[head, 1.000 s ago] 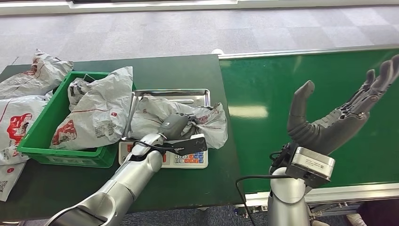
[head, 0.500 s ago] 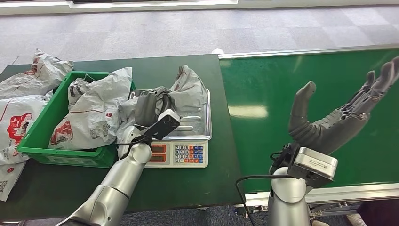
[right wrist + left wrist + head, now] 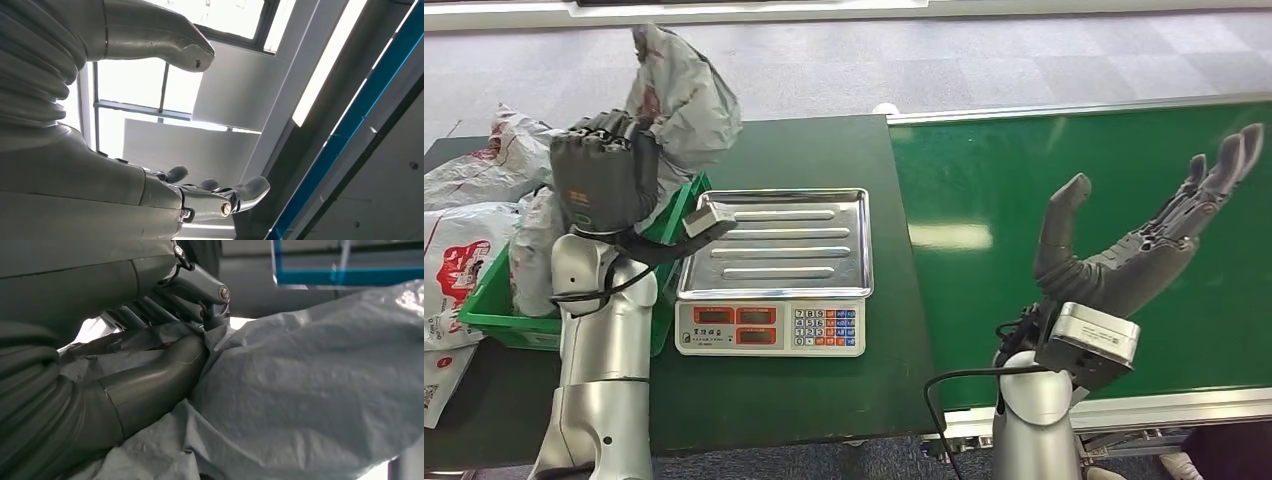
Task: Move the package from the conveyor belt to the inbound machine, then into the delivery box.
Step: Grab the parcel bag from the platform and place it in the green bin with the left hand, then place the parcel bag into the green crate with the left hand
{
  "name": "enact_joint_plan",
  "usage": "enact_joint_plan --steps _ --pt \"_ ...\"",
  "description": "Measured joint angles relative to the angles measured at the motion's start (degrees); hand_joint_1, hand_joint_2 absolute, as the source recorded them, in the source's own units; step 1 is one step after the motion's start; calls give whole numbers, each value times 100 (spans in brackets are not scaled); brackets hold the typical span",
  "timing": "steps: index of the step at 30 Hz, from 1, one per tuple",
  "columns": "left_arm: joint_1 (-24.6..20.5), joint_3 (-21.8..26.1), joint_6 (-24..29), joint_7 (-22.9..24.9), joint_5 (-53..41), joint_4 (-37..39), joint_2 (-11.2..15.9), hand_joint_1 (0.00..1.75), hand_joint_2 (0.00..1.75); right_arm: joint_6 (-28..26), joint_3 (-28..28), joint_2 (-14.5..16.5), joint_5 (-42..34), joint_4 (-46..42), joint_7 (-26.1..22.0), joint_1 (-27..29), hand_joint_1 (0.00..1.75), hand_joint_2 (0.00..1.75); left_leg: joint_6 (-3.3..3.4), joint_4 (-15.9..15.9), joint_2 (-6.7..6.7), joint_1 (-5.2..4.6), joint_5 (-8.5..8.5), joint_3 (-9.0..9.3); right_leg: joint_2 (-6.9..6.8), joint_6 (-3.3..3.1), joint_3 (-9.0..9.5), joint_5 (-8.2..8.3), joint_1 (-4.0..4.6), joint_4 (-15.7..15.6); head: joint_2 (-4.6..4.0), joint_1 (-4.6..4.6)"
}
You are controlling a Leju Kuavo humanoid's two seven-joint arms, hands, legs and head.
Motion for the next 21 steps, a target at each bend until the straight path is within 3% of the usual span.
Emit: enact_joint_plan --steps 1,3,6,8,13,21 --pt "-32 144 0 264 -226 -142 50 175 175 0 -2 1 3 14 6 -10 0 175 0 0 0 0 0 1 0 0 0 0 0 0 0 0" --pt "-47 136 0 1419 -476 -309 345 175 175 0 -4 5 41 33 44 -27 0 175 -4 -1 4 2 2 2 3 -3 -3 1 2 0 0 -1" --pt "-68 -601 0 3757 -503 -429 1177 175 175 0 -4 13 145 52 150 -42 0 175 -14 -2 9 9 9 1 8 -11 -11 3 9 2 0 -4" --pt "-93 -1207 0 4513 -506 -543 1666 175 175 0 -4 15 190 71 195 -50 0 175 -19 -3 -6 13 13 -1 -14 -17 -2 -1 14 2 0 -2" --pt "-149 -2006 -2 4769 -510 -681 2289 175 175 -1 -4 24 254 120 245 -64 0 175 -20 0 -13 7 14 -1 -24 -17 2 -2 7 3 0 -2" --pt "-315 -2373 -2 4738 -510 -538 2556 175 175 0 -4 26 294 134 290 -70 0 175 -20 0 -11 3 15 1 -18 -14 -1 1 4 3 0 -2"
